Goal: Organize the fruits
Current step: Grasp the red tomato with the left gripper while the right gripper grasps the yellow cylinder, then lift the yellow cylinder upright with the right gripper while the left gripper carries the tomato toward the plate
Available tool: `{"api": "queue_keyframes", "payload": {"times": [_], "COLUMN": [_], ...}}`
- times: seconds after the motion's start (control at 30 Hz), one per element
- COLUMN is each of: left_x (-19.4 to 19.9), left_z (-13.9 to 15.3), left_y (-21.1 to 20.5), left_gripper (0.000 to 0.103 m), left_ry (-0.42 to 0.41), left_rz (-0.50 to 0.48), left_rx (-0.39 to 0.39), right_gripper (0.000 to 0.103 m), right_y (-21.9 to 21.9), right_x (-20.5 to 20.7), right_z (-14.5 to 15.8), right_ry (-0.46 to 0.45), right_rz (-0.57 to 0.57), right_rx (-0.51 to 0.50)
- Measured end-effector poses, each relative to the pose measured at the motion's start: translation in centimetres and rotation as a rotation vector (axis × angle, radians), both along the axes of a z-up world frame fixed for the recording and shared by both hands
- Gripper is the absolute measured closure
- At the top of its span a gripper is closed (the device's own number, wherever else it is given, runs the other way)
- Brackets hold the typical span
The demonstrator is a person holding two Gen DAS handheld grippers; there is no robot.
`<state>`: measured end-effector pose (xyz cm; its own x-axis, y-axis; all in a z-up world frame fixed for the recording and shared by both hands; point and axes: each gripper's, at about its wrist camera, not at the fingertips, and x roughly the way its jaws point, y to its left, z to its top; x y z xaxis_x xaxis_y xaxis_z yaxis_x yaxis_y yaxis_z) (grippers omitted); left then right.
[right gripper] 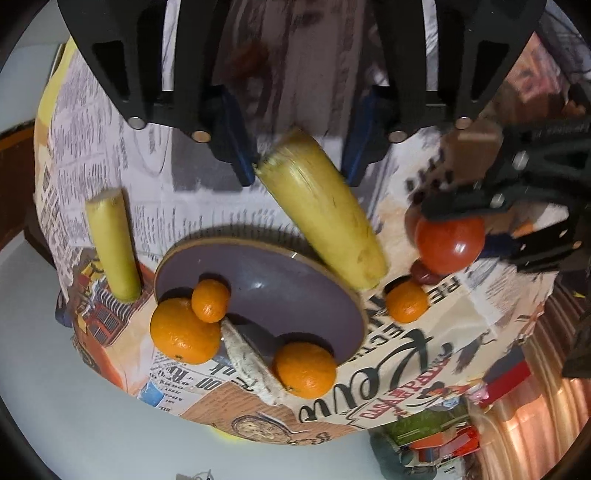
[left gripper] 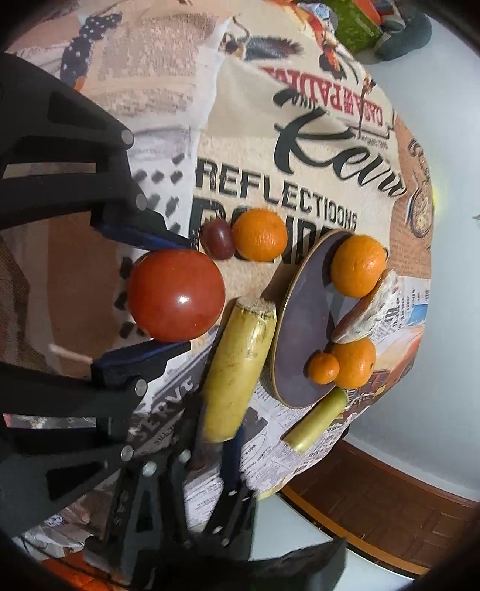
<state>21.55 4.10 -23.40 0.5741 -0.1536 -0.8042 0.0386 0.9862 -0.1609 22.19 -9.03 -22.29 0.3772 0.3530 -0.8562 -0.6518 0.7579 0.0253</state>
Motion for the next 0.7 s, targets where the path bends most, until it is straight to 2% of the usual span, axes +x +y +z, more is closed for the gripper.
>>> {"api": "queue_keyframes", "payload": {"times": [0.13,0.4,0.7], "left_x": [-1.0,-2.5,-2.5], "left_z": [0.6,1.8,1.7], "left_y": [0.7,2.1,2.9], "left_gripper": [0.057,0.057,0.057], "left_ry": [-0.017,-0.054,-0.057], "left_rz": [0.014,0.042,0.054], "left_rx": [0.011,0.022,0.009], "right_gripper": [0.067,0.067,0.064], "right_y": [0.2,1.8,4.7], "right_x": [-2.2,-2.1,0.8], "right_z": [0.4,2.7,0.3], "right_ry": [0.047,-0.008,0.038], "right_rz": [0.04,0.046,0.033], "right_rx": [0.039,0.061,0.032]}}
